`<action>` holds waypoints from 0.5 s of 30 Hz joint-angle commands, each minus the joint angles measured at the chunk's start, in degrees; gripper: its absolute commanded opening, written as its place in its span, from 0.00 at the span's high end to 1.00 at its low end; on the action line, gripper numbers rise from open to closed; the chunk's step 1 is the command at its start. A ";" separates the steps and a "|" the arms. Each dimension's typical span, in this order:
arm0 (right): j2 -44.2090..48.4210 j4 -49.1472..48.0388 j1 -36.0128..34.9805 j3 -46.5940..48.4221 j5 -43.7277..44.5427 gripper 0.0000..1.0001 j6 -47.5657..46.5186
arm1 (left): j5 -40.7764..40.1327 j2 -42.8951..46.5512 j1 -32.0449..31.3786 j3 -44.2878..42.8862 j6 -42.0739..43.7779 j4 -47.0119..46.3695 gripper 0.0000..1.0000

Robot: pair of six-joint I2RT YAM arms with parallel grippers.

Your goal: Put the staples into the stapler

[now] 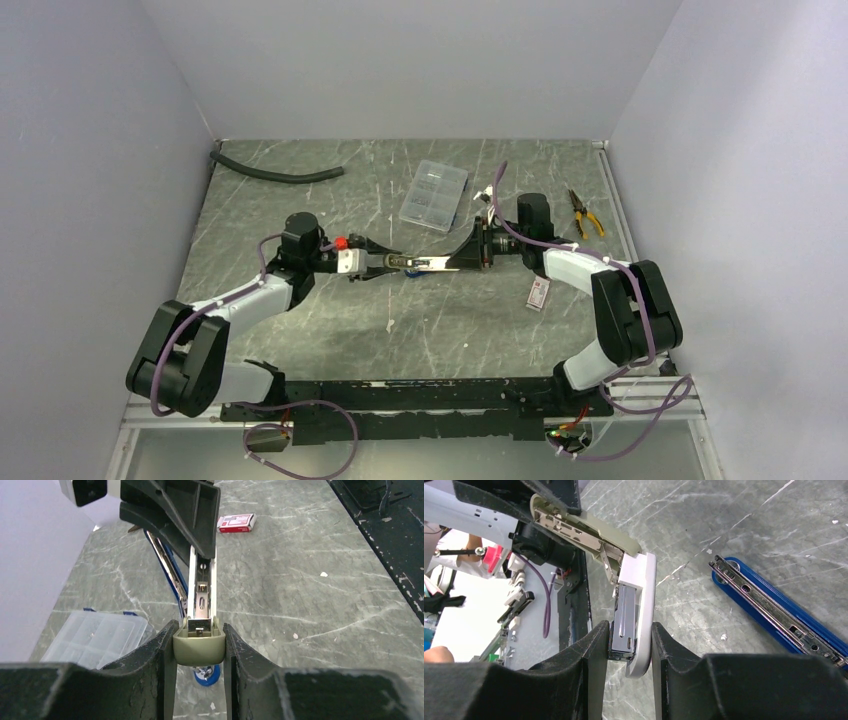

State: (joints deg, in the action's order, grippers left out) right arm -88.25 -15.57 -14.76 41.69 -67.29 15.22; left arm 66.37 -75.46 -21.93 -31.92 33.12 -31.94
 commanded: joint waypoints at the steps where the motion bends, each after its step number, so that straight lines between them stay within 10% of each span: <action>1: 2.64 -5.92 1.75 -0.10 -1.72 1.00 -2.06 | 0.72 1.17 4.21 1.65 -3.87 0.11 0.93; 15: 3.38 -7.23 1.75 -0.59 -2.39 1.00 -1.12 | 1.62 -0.79 6.70 3.49 -1.64 -1.11 0.92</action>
State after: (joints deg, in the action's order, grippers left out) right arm -88.01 -17.74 -14.61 41.39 -67.85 16.80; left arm 68.60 -75.59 -18.41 -29.89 33.41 -33.28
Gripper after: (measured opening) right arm 0.356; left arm 0.365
